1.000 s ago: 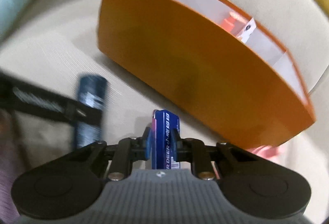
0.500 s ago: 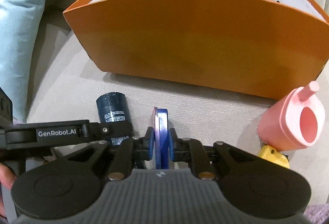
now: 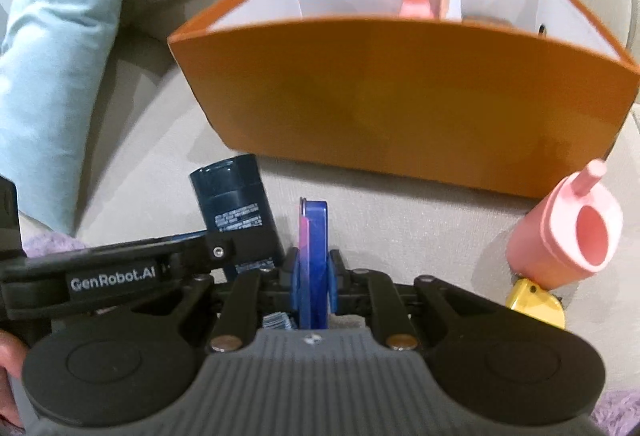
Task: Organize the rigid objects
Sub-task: 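Carry the dark blue can and blue tin over the orange box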
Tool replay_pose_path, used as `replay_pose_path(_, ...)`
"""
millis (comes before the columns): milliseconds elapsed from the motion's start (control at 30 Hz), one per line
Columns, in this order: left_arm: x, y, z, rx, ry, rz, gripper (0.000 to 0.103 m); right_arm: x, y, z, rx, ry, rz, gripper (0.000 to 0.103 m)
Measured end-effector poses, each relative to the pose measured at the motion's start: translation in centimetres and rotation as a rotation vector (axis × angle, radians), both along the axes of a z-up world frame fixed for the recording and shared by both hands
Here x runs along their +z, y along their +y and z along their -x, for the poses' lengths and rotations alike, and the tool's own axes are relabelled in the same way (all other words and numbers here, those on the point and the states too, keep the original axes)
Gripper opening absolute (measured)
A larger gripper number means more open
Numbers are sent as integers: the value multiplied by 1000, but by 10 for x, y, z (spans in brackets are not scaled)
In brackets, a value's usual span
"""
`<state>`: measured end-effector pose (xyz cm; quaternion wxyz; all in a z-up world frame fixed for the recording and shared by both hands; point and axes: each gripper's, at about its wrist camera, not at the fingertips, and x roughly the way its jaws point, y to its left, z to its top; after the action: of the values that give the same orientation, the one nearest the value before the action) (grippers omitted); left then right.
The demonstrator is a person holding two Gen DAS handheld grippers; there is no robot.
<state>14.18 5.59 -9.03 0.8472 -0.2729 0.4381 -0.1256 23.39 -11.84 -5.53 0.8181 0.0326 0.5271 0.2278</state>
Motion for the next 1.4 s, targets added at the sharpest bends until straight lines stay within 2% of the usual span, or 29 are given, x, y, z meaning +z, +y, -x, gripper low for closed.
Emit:
replay_pose_path(200, 29, -2, 8, -1, -98, -15, 38, 26, -9, 2, -3, -63, -34, 13)
replay_pose_path(400, 78, 3, 2, 4, -226, -18, 38, 63, -12, -8, 6, -158, -61, 14)
replay_pose_path(500, 108, 5, -7, -12, -299, -30, 38, 92, -17, -17, 16, -220, -66, 14)
replay_pose_path(633, 148, 4, -32, -51, -389, -91, 38, 123, -33, -38, -6, -286, -65, 14)
replay_pose_path(767, 173, -5, -68, -95, -431, -154, 38, 140, -49, -71, -43, -301, -56, 14)
replay_pose_path(833, 174, -7, -85, -117, -419, -171, 38, 139, -54, -92, -65, -276, -39, 14)
replay_pose_path(900, 167, -12, -103, -144, -390, -196, 38, 128, -56, -113, -94, -210, -22, 14)
replay_pose_path(1033, 141, -18, -136, -212, -289, -261, 38, 96, -48, -140, -96, -100, -24, 14)
replay_pose_path(1167, 112, -22, -163, -262, -168, -332, 38, 68, -37, -159, -94, -45, -59, 14)
replay_pose_path(1400, 81, -39, -177, -341, -105, -437, 38, 31, -19, -174, -49, 26, -75, 14)
